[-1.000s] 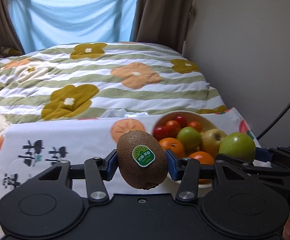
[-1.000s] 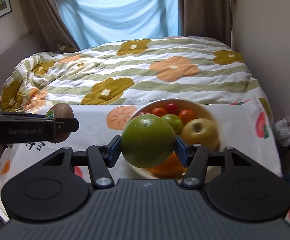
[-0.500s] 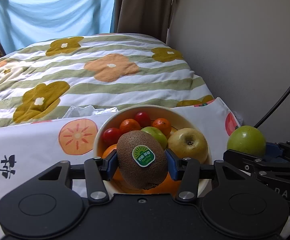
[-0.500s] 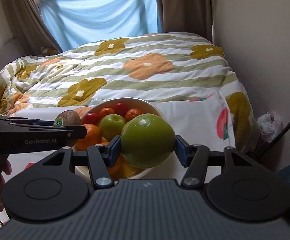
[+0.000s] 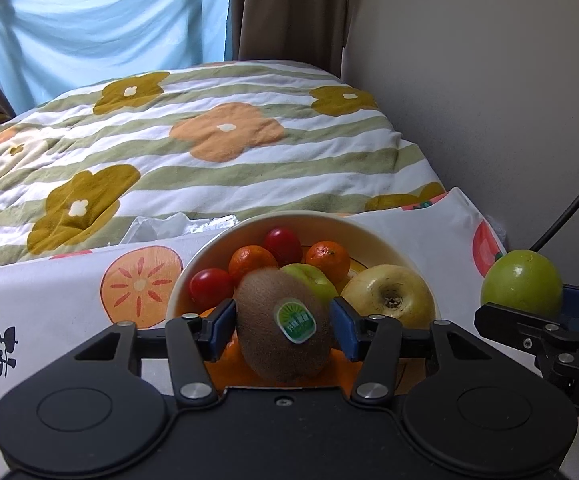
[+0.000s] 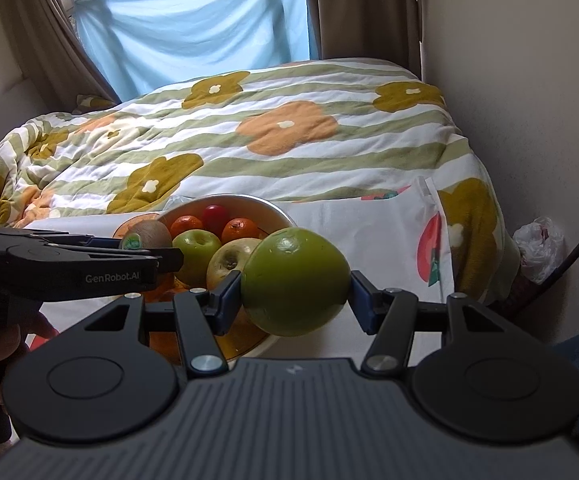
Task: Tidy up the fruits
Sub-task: 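Carry the kiwi into the bowl and open the left tool while the right tool carries the green apple, then lower the green apple into the bowl and open the right tool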
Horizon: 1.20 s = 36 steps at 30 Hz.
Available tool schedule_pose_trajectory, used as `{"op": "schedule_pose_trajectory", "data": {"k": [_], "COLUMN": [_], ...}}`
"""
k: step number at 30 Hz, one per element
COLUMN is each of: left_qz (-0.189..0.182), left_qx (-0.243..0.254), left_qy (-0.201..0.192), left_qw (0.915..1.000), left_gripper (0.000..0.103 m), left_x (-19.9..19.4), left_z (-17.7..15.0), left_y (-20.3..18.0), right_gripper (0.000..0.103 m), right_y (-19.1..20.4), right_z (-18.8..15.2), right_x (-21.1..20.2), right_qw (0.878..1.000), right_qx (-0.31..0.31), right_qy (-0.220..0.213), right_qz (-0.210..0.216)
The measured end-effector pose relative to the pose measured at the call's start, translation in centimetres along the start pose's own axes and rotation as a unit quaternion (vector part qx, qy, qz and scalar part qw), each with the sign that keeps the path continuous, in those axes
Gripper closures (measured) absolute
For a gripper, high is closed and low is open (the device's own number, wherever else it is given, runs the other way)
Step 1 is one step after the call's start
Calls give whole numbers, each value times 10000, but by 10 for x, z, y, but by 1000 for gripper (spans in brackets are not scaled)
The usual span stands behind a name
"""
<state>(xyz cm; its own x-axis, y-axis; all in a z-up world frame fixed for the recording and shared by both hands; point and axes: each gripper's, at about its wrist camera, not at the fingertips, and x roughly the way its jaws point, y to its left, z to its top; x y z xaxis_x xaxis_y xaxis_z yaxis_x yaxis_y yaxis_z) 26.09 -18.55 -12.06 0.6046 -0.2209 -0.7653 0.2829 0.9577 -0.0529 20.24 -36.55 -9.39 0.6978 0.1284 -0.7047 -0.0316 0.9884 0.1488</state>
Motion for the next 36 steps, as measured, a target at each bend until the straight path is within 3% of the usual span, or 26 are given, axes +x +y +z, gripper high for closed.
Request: {"op": "schedule_pose_trajectory", "data": {"k": [2,4,11,20,36], "left_qz": [-3,-14,23,354,755], "left_qx": [38,45,-110,-244,-341], "left_qy": [-110,-174,-223,-395,-395], "left_qw": [9999,9998,9997,9983,9958], "left_gripper": [25,22,21,19,19], "left_x": [-5,-9,-28,-54,-45], "left_z": [0,0,-7,-16,-18], "left_y": [0,2,18,38,41], "right_gripper": [32,32,32,32,31], "right_y": [2,3,10,14,13], "right_z": [0,1,6,32,46], "right_x": [1,2,5,32,101], "right_qw": [10000,10000,9999,9995,9985], "right_qx": [2,0,-72,-134,-313], "right_qy": [-2,-4,-58,-95,53], "right_qz": [5,12,54,258,439]}}
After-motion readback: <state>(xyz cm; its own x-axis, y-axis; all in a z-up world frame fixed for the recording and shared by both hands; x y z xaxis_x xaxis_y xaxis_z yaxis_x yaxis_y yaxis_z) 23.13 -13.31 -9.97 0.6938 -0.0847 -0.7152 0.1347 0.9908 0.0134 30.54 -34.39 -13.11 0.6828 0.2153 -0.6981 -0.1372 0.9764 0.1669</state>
